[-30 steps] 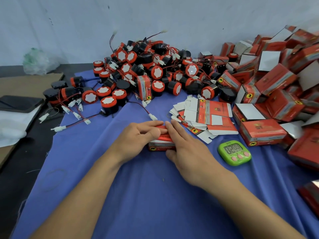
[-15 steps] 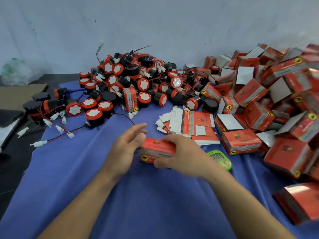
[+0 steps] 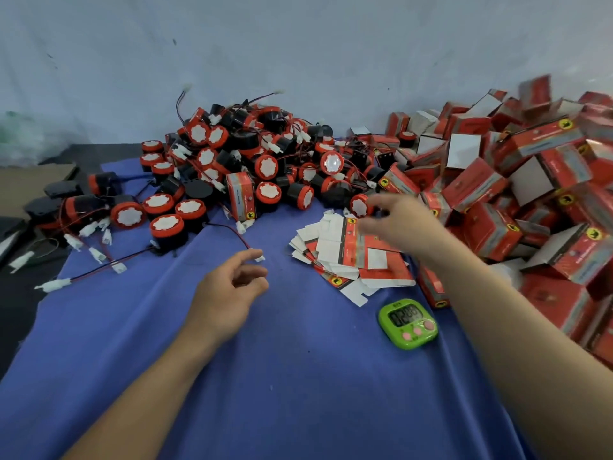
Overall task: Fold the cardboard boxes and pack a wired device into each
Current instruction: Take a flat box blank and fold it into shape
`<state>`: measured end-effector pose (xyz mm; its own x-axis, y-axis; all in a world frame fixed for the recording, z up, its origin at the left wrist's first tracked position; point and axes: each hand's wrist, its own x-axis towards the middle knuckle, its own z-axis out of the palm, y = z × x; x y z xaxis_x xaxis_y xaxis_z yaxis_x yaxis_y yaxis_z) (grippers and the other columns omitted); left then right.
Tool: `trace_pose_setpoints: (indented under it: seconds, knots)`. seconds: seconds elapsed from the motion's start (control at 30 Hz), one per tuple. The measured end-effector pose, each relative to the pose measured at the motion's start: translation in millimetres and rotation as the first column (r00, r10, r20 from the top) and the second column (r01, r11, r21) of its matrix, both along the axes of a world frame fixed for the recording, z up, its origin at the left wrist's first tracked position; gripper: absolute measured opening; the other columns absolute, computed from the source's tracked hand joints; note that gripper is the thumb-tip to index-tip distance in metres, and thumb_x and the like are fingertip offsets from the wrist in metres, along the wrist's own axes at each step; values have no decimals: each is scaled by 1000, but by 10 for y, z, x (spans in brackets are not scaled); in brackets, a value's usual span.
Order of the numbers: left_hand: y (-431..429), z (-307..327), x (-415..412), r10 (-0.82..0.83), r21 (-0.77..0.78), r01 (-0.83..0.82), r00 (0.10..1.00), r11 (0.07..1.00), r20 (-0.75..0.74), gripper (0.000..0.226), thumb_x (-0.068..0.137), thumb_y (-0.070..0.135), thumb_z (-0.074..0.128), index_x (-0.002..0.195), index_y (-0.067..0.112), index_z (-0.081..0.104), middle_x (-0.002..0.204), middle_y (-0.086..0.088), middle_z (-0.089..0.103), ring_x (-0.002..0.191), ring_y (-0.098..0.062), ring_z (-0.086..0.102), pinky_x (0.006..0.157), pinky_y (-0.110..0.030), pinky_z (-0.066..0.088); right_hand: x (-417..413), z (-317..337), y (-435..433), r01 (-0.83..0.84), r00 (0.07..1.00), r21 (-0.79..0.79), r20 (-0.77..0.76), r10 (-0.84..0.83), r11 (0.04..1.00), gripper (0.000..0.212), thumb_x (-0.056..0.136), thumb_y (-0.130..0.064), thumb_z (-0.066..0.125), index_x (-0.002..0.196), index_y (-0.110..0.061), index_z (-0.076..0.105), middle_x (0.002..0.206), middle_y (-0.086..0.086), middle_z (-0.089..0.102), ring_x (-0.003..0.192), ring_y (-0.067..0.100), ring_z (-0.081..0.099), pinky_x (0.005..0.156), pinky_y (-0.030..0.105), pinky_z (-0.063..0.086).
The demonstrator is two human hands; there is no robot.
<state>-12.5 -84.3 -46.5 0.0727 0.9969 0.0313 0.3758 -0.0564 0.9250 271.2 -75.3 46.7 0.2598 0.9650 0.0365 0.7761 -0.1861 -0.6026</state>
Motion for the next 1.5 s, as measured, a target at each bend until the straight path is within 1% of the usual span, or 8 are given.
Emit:
trace_pose_setpoints:
  seconds: [0.13, 0.33, 0.53, 0.8, 1.0, 1.17, 1.3, 1.5]
  knots:
    - [-5, 3, 13, -9, 19, 9, 999, 1000, -44, 42, 93, 10, 72, 126, 36, 68, 102, 15, 75, 91, 5, 66, 74, -6, 45, -357, -372, -24, -120, 899, -371, 352, 259, 921, 81, 86, -63, 68, 144, -13, 42, 146, 14, 49, 118, 30, 52, 86, 37, 46]
    - [-34, 34, 20, -7, 23, 8, 999, 1000, -47, 42, 93, 10, 71, 125, 37, 69, 103, 16, 75, 92, 5, 66, 83, -17, 52, -761, -574, -296, -219, 757, -54, 621, 204, 974, 12, 93, -17, 58, 86, -18, 49, 86, 2, 59, 82, 31, 63, 50, 30, 25]
    - [-53, 56, -20, 11, 139, -10, 1000, 990, -6, 68, 93, 12, 71, 143, 53, 48, 133, 30, 55, 106, 14, 60, 85, -16, 46, -939, -654, -421, -202, 978, 166, 76, 192, 965, 17, 90, -18, 55, 74, -12, 56, 65, 8, 56, 70, 35, 52, 56, 42, 41]
    - [-88, 51, -19, -59, 159, 93, 976, 983, -208, 73, 86, 16, 74, 132, 68, 50, 118, 28, 64, 95, -4, 64, 72, -1, 42, -1033, -790, -578, -220, 975, 79, 45, 217, 972, 11, 84, -19, 61, 88, -16, 71, 74, 3, 68, 75, 29, 60, 68, 44, 54]
    - [-143, 48, 0, -89, 303, 175, 957, 937, -276, 48, 88, -1, 68, 114, 39, 77, 124, 34, 60, 115, 33, 41, 100, 5, 28, -1024, -742, -667, -251, 951, 161, -140, 274, 954, 11, 84, -19, 57, 77, -17, 65, 66, 9, 51, 57, 17, 34, 54, 39, 37]
    - [-171, 72, -2, -88, 395, 236, 929, 888, -359, 51, 88, -3, 68, 116, 38, 78, 109, 49, 56, 109, 21, 51, 96, -1, 35, -985, -655, -691, -164, 917, 310, -303, 261, 936, 22, 83, -23, 54, 91, -18, 74, 66, 10, 51, 56, 12, 35, 54, 37, 33]
    - [-241, 135, 2, 21, 494, 175, 930, 852, -367, 26, 98, 23, 72, 110, 44, 80, 84, 39, 65, 87, -3, 60, 74, -16, 43, -1008, -619, -722, -150, 927, 438, -250, 280, 887, 31, 84, -17, 61, 93, -43, 75, 93, -21, 69, 100, 4, 58, 85, 29, 47]
    - [-209, 148, -41, 86, 413, -77, 996, 908, -3, 12, 90, 31, 81, 78, 29, 79, 72, 18, 69, 68, -3, 63, 69, -42, 60, -949, -619, -750, 52, 920, 529, -355, 165, 847, 75, 75, -21, 65, 146, -41, 50, 155, -28, 38, 145, -10, 26, 112, 16, 29]
